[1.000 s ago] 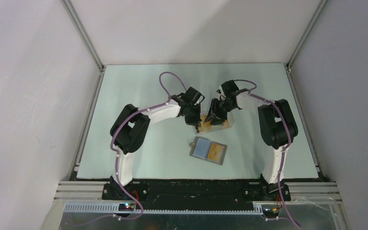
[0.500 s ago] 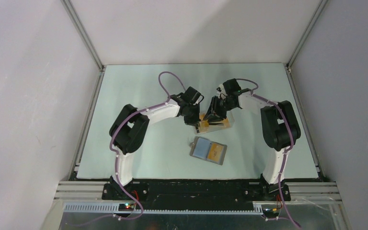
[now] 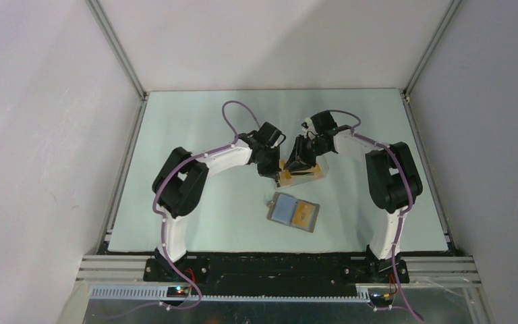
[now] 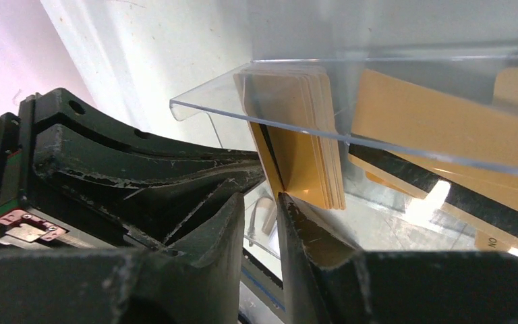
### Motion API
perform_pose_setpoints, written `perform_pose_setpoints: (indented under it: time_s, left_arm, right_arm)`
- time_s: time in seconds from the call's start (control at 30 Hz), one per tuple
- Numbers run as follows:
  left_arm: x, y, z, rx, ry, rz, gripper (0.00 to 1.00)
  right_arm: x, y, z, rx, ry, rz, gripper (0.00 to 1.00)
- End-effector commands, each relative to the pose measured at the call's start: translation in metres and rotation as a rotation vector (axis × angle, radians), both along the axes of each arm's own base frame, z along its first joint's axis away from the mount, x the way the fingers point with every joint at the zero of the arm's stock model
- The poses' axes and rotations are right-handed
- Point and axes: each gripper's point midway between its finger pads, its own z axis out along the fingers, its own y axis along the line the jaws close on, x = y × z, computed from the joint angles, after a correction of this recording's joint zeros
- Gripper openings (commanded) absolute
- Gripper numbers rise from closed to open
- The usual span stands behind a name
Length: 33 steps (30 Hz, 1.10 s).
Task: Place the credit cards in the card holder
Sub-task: Pick up the credit card from the storage box.
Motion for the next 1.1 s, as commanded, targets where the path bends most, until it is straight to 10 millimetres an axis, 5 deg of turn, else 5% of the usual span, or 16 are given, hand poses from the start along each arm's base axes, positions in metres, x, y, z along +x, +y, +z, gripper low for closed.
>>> perform_pose_setpoints:
  time_s: [0.0, 0.27, 0.67, 1.07]
  left_arm:
    - [-0.002, 0.003, 0.000, 0.012, -0.021, -0.022, 0.00]
    - [-0.002, 0.005, 0.002, 0.017, -0.031, -0.029, 0.00]
    - [-0.001, 0.015, 0.000, 0.052, -0.052, -0.014, 0.00]
    - [0.000, 0.014, 0.003, 0.041, -0.053, -0.012, 0.00]
  right_arm:
    - [-0.005, 0.024, 0.010, 0.076, -0.051, 0.071, 0.27]
    - [-0.006, 0.033, 0.015, 0.133, -0.088, 0.129, 0.23]
    - [-0.016, 0.012, -0.020, -0.075, -0.092, 0.150, 0.27]
    - [-0.017, 0.011, -0.019, -0.154, -0.110, 0.159, 0.52]
